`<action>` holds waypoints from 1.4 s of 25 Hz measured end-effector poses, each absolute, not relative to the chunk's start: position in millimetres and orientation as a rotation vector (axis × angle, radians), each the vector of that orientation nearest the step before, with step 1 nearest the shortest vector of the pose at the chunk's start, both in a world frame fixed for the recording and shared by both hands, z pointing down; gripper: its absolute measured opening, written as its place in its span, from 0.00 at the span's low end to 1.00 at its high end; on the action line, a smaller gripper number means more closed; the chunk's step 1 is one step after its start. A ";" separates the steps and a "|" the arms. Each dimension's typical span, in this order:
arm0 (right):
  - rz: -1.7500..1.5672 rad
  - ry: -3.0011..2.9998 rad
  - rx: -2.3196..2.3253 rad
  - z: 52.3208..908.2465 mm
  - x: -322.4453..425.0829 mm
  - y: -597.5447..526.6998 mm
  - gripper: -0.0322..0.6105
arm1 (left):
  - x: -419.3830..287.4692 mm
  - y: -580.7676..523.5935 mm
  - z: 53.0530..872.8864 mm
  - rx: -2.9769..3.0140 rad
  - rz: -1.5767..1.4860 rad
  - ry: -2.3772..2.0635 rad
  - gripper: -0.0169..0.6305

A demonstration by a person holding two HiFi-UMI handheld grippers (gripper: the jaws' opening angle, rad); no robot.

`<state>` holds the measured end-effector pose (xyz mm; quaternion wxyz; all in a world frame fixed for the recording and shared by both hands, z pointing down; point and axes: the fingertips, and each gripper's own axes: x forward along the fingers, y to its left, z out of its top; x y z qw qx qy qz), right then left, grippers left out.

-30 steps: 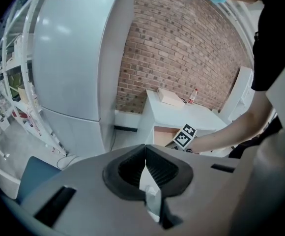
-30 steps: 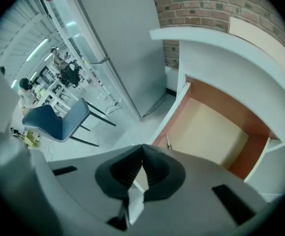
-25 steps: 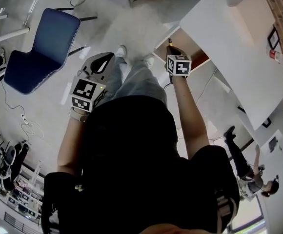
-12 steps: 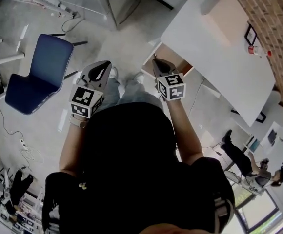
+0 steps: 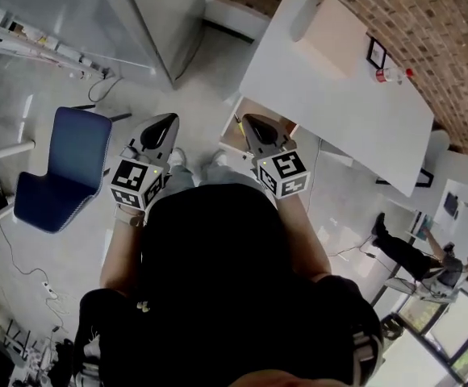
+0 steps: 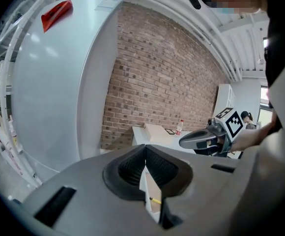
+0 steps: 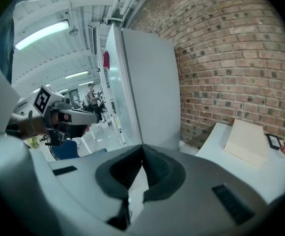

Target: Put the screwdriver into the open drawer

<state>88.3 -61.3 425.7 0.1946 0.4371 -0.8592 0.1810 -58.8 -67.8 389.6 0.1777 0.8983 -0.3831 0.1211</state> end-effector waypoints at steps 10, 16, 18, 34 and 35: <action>0.328 -2.500 1.401 334.9 97.3 -69.1 0.06 | -37.7 -95.7 325.4 2.701 0.190 -0.971 0.03; 0.256 -2.531 1.510 298.2 110.1 -72.6 0.07 | -27.2 -108.6 292.6 2.772 0.136 -0.933 0.03; 0.224 -2.533 1.536 288.5 111.3 -72.3 0.06 | -26.6 -111.8 282.0 2.789 0.114 -0.926 0.03; 0.193 -2.483 1.690 274.3 119.4 -61.5 0.06 | 3.9 -100.6 252.7 2.878 0.064 -0.727 0.03; 0.199 -2.482 1.696 275.3 119.7 -60.9 0.06 | 4.4 -99.7 253.2 2.877 0.065 -0.723 0.03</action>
